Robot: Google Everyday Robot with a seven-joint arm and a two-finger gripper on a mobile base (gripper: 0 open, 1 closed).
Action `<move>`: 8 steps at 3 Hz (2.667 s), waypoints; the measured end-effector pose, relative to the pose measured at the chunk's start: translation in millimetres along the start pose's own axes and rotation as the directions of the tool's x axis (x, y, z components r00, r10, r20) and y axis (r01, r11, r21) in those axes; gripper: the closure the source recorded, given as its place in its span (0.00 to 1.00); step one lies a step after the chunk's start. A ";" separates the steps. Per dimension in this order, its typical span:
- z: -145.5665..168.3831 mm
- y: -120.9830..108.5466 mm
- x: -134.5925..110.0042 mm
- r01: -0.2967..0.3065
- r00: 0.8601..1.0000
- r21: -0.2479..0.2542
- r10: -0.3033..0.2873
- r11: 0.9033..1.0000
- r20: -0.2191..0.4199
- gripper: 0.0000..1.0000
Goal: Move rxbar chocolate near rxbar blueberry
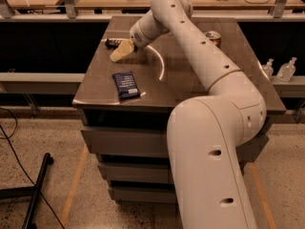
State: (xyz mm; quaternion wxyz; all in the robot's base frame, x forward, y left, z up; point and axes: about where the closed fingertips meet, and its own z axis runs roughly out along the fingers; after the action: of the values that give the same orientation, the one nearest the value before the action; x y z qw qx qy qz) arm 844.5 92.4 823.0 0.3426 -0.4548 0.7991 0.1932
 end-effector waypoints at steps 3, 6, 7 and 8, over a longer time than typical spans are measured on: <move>-8.3 0.2 -9.0 0.000 1.000 -0.001 0.000 1.000 0.000 1.00; -8.6 0.3 -9.4 0.001 1.000 -0.001 -0.001 1.000 0.000 1.00; -21.7 13.4 -29.2 0.071 0.996 -0.043 -0.069 0.997 0.048 1.00; -51.2 33.6 -59.9 0.186 0.977 -0.085 -0.174 0.979 0.124 1.00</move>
Offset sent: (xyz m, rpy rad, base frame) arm 0.0163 0.0220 -0.0044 -0.0001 -0.0143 0.1032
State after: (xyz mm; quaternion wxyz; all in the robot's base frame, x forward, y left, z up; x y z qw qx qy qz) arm 817.6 113.5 901.6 0.3821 -0.5293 0.7232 0.2255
